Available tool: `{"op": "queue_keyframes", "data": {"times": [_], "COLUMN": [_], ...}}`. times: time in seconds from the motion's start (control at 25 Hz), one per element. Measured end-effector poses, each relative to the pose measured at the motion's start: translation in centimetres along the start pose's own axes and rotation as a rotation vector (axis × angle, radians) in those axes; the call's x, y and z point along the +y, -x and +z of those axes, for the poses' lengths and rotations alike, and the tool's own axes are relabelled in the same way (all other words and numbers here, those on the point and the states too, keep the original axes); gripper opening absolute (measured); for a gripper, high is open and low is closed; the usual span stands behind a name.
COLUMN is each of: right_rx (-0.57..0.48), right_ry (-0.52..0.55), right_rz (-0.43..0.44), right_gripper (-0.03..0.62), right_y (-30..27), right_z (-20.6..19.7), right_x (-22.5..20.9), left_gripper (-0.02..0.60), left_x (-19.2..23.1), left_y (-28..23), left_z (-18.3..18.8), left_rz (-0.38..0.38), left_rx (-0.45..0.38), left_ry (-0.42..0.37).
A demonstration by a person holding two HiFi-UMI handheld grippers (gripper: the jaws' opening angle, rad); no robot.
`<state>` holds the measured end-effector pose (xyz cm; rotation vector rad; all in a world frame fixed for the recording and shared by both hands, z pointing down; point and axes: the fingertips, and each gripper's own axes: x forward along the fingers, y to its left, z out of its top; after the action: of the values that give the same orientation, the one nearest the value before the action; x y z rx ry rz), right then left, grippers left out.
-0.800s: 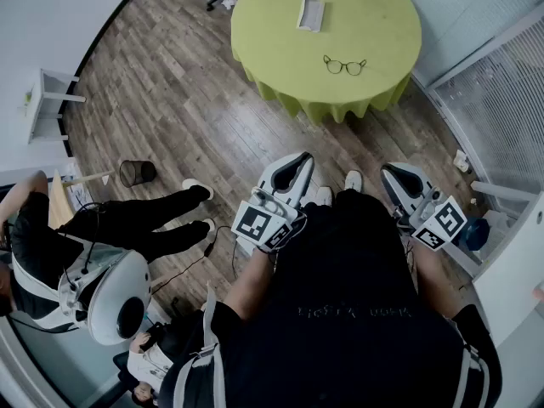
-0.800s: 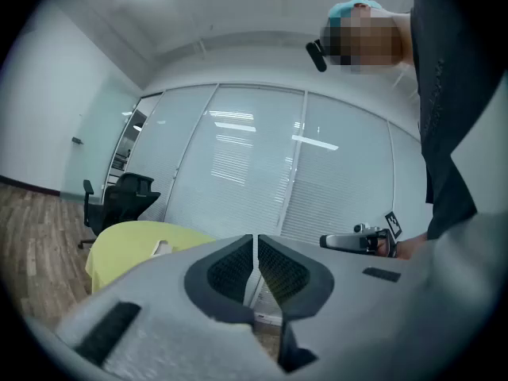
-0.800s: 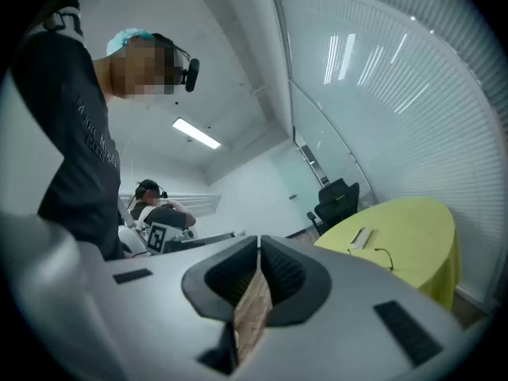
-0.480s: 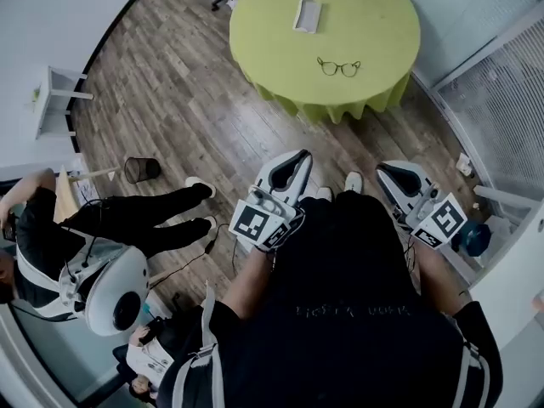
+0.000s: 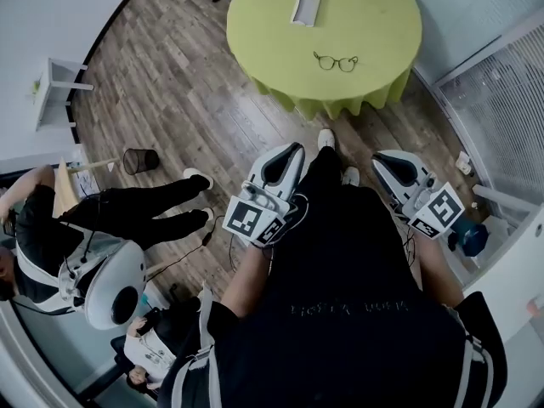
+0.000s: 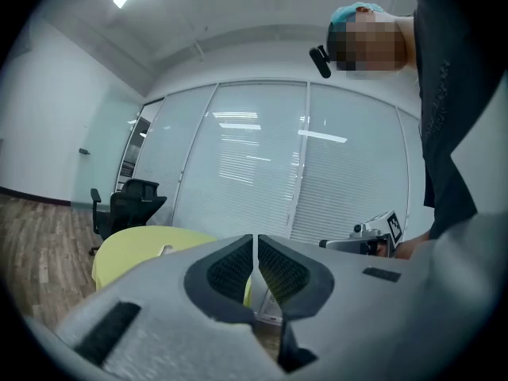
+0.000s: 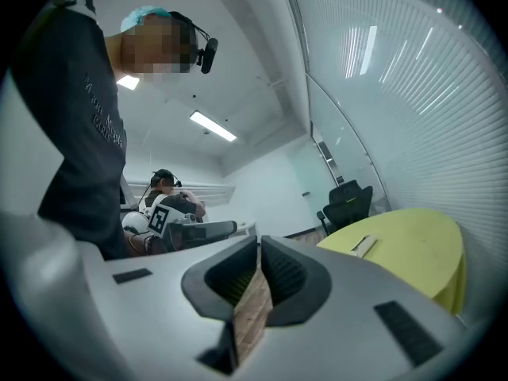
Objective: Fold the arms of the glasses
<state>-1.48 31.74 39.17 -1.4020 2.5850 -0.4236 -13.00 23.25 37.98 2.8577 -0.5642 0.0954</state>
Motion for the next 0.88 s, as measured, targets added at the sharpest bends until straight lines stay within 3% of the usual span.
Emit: {"op": "queue_keyframes", "data": {"times": [0.24, 0.88], "right_rx": [-0.013, 0.062], "right_ry": [0.001, -0.045], "right_rz": [0.032, -0.024], "right_gripper": [0.034, 0.034], "right_y": [-1.2, -8.7], "right_z": [0.5, 2.3], "right_x": [-1.2, -10.6], "left_gripper": [0.034, 0.034], "left_x": [1.5, 9.9], "left_y": [-1.9, -10.7], "left_z": [-0.1, 1.8], "left_rz": [-0.002, -0.049], "left_rx": [-0.017, 0.01], "left_ry": [0.003, -0.023]}}
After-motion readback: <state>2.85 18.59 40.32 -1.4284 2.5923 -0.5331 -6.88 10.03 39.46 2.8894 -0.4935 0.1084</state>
